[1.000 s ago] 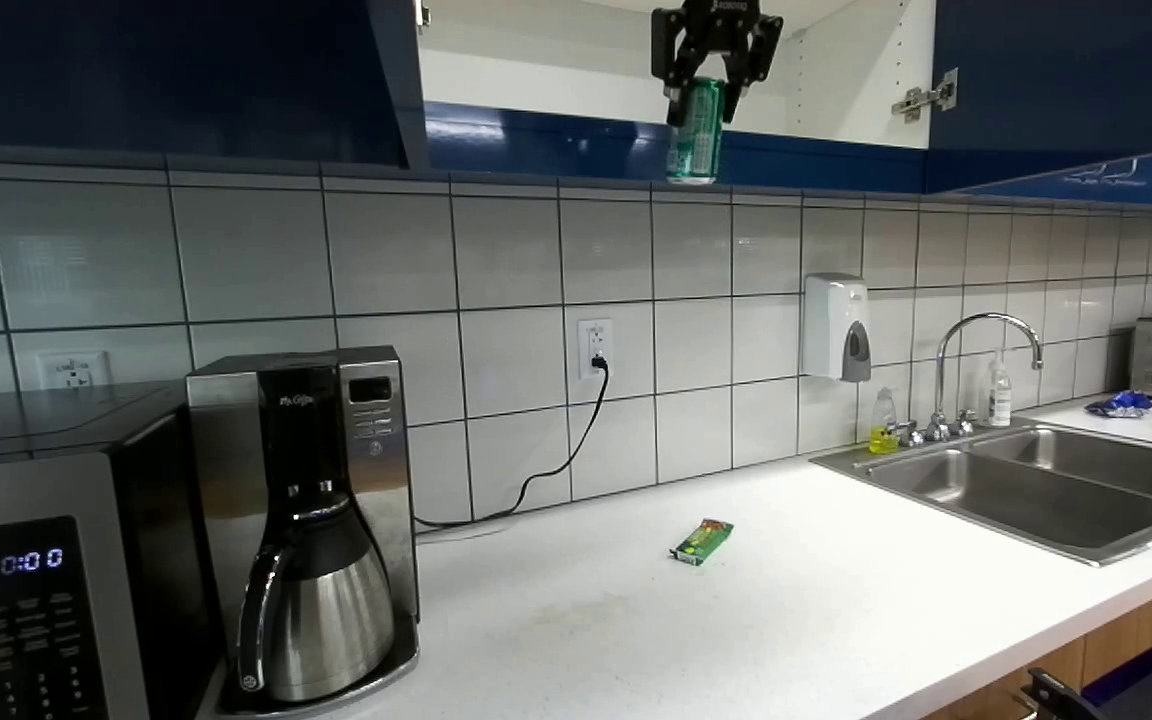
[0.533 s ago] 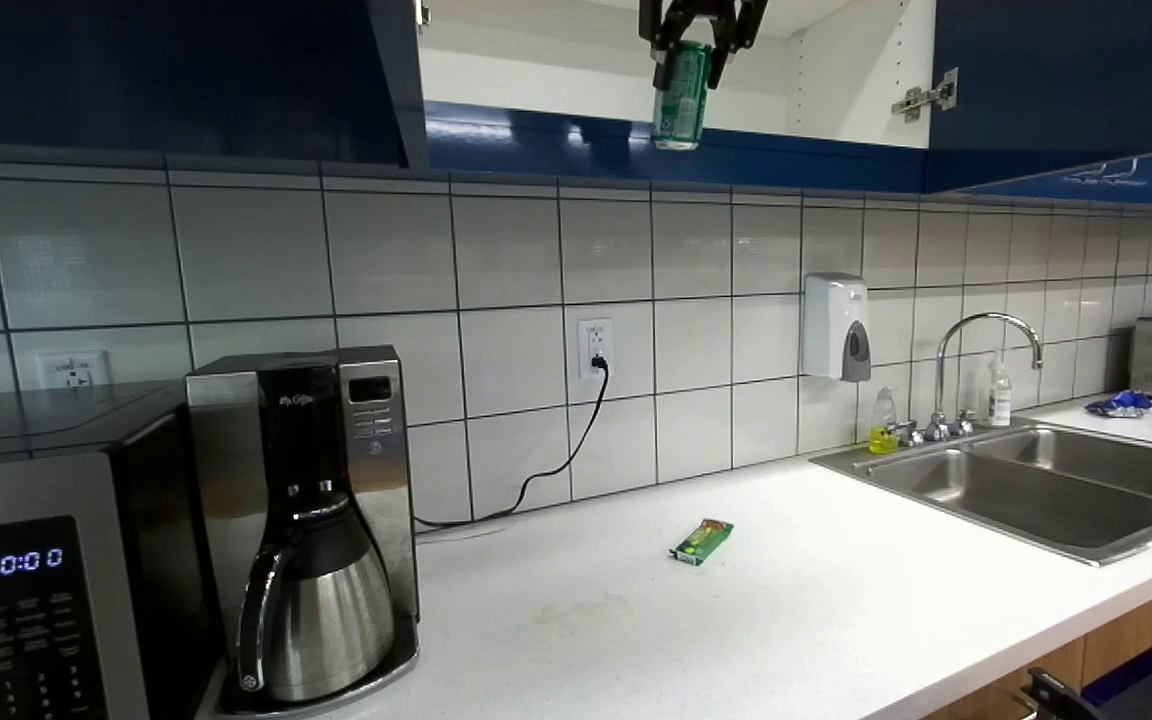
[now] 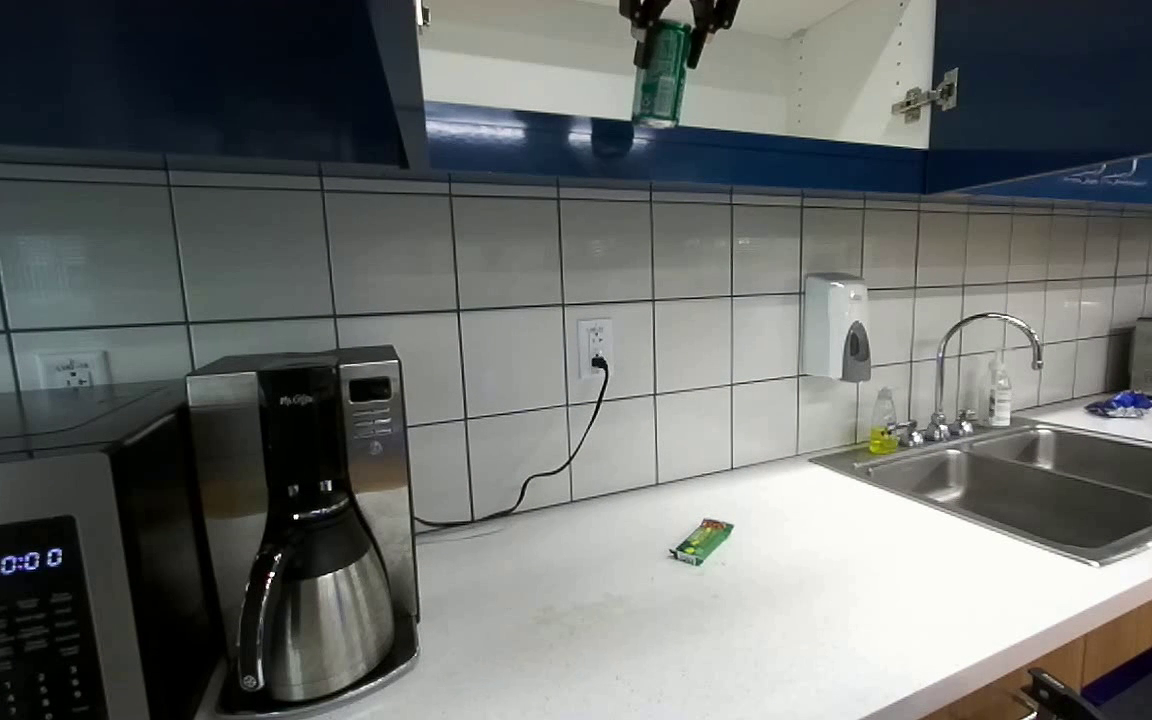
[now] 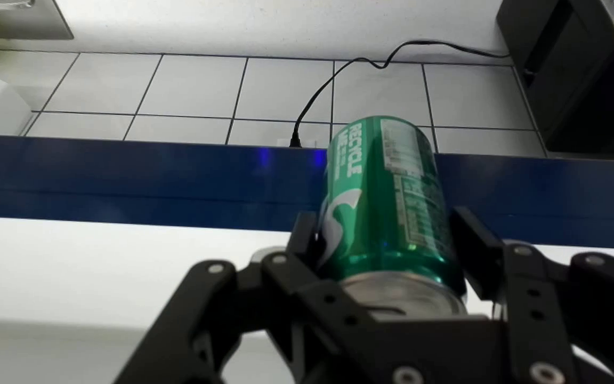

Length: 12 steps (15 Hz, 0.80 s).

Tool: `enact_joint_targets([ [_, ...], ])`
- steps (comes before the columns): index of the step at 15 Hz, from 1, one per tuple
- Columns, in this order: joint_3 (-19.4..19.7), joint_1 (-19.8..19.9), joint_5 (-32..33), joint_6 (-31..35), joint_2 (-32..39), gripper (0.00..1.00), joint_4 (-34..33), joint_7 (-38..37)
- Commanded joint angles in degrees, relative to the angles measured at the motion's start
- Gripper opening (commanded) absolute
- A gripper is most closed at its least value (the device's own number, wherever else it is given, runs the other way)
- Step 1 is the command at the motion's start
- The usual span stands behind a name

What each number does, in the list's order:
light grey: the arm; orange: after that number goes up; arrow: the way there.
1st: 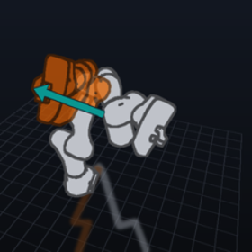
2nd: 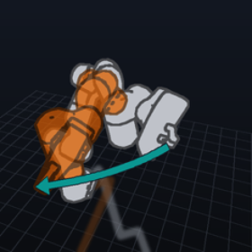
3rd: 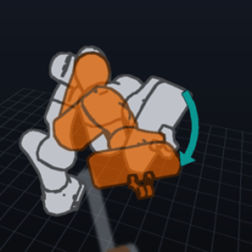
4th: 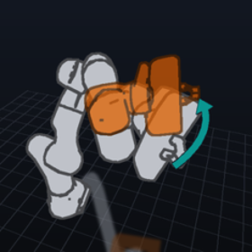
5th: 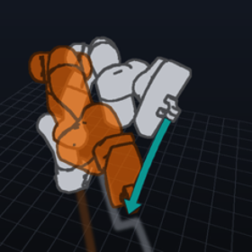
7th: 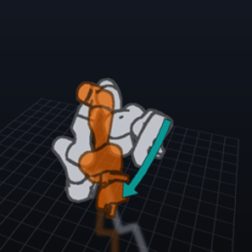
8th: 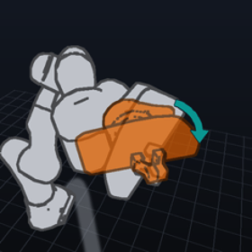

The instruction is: Pick up the canned drink and put it in the shelf

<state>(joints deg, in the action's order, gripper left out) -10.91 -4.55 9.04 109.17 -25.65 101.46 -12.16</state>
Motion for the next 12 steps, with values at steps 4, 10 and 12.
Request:
enact_joint_targets([
  [4,-2.0,0.9,1.5,-4.3,4.0,0.40,-8.7,-1.5],
  [10,-2.2,0.8,1.9,-5.5,6.2,0.40,-13.0,-1.7],
  [12,-2.3,0.8,2.2,-5.8,7.4,0.40,-14.3,-1.9],
])
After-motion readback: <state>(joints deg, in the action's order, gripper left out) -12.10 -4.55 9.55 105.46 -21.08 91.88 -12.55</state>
